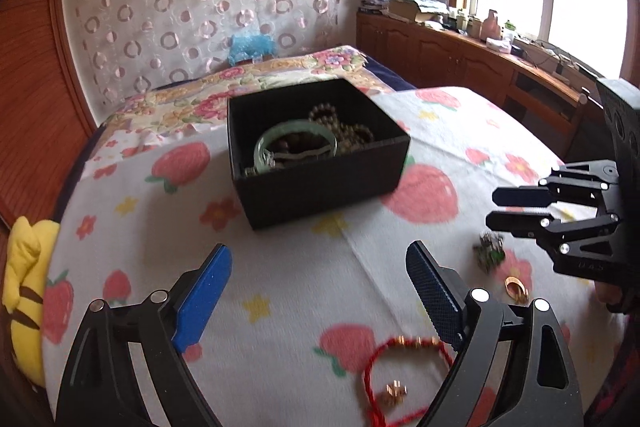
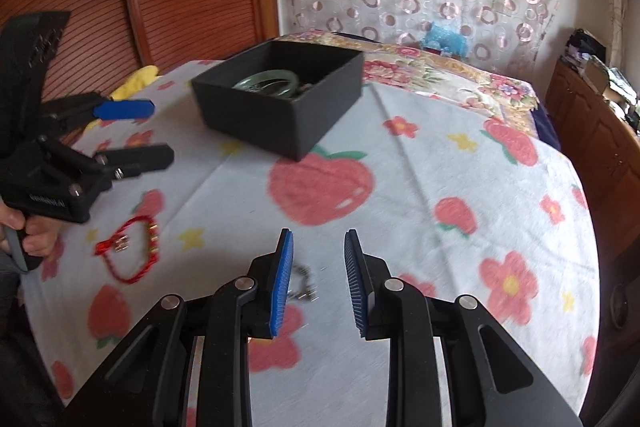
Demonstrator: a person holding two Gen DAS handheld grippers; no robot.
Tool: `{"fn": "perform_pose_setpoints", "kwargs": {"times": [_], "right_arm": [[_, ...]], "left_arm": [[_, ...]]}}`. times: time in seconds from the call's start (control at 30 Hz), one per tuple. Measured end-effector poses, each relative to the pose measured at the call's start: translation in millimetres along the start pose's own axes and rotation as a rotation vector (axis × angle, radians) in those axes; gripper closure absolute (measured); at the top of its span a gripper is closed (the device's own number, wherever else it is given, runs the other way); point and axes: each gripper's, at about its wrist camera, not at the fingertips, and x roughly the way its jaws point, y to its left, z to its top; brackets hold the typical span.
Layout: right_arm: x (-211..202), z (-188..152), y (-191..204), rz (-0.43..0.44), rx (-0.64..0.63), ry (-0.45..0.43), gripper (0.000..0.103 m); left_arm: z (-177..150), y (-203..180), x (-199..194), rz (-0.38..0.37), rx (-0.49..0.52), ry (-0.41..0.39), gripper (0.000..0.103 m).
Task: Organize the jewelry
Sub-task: 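Grasp the green pendant with the right gripper while the left gripper grasps the red string bracelet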
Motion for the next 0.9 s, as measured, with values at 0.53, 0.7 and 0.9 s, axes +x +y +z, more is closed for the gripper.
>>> {"fn": "perform_pose_setpoints", "kwargs": {"times": [0.53, 0.7, 0.9], "right_arm": [[8, -7, 23, 0.007, -0.024, 0.068, 0.074], [8, -8, 23, 0.002, -0.028, 0.067, 0.075], [6, -9, 25, -0.005, -0.034, 0.062, 0.086]], "left_arm": [[-40, -1, -16, -0.068, -0.041, 0.069, 0.018], [-45, -14, -20, -0.092, -0.029, 0.070, 0.018], [-44, -31, -22, -0.112, 0.003, 0.067, 0.019]]}}
